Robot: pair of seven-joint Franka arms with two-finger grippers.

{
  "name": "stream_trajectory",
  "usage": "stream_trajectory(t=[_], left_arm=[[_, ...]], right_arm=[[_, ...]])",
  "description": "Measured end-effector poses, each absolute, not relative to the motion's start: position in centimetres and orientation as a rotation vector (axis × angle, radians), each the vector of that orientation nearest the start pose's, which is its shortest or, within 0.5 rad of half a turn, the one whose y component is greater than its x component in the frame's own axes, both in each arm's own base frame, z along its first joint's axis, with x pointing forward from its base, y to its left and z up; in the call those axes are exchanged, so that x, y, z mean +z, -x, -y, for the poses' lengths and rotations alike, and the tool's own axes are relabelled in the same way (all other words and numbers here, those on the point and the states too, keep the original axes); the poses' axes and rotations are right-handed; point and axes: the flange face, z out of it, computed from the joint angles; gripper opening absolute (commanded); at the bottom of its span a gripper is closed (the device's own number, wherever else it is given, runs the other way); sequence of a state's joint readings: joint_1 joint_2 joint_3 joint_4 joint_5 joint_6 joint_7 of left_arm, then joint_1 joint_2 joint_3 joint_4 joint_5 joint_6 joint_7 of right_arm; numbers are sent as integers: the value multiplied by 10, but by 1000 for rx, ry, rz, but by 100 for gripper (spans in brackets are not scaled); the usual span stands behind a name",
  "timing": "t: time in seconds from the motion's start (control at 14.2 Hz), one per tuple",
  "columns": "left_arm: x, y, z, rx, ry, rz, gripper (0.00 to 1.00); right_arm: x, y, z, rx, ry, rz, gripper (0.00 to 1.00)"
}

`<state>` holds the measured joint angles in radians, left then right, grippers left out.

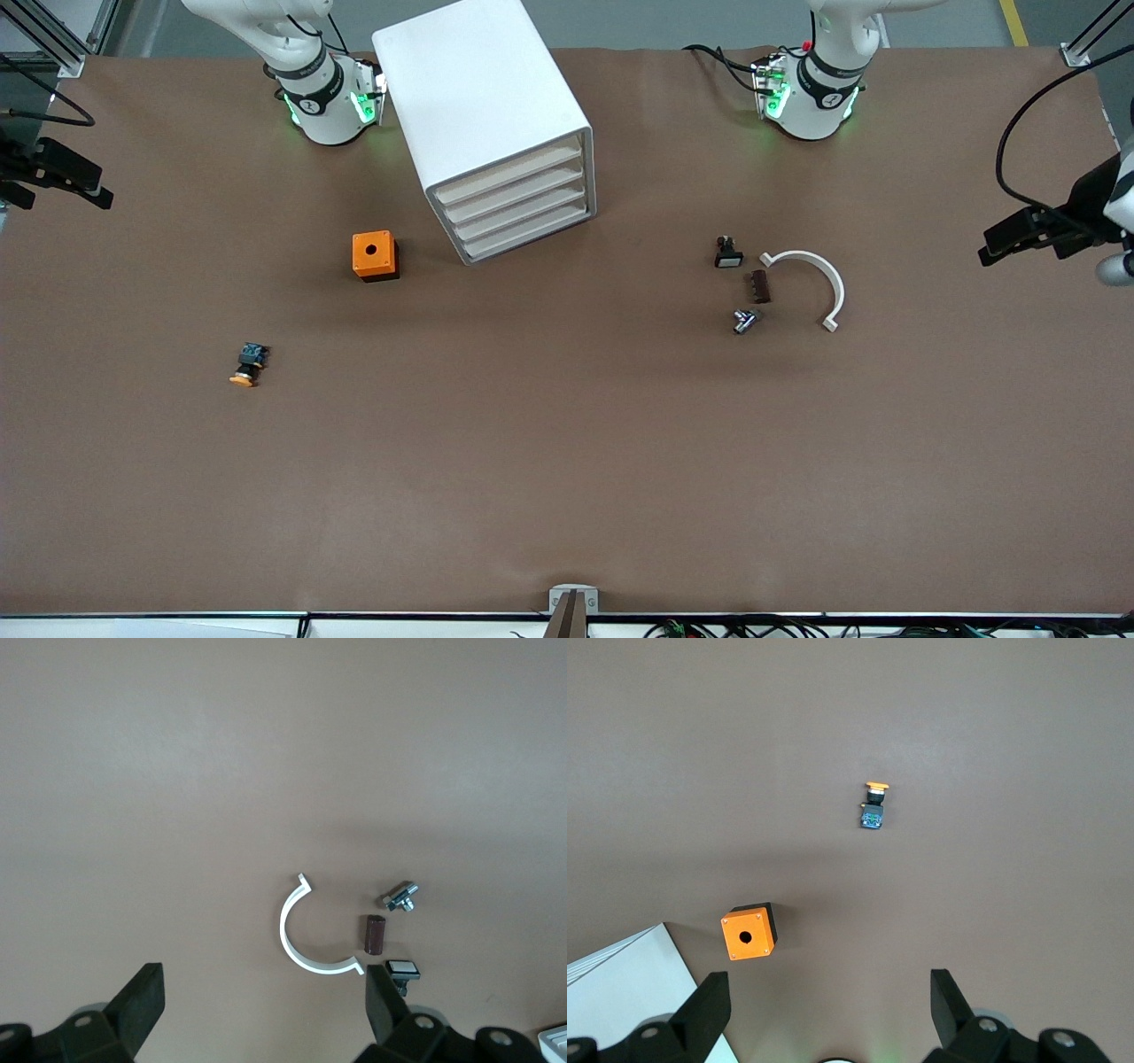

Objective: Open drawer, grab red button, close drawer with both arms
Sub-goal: 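Move the left gripper toward the white drawer cabinet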

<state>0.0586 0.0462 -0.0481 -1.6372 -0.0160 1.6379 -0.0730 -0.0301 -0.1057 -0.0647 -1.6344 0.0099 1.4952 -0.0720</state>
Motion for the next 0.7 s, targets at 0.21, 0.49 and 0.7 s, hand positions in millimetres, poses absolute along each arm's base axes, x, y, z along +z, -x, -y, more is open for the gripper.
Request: stream_trajectory(t=[0.21, 0.49, 0.7], left_arm=[[520, -592, 3, 201, 3152, 114, 100], [480, -606, 30, 297, 3126, 220, 100], [454, -606, 91, 374, 3057, 405, 100]], right_arm=[[644, -511, 49, 51, 3122, -34, 100], [644, -511, 49, 51, 3122, -34, 100], [644, -511, 49, 50, 3122, -32, 100]])
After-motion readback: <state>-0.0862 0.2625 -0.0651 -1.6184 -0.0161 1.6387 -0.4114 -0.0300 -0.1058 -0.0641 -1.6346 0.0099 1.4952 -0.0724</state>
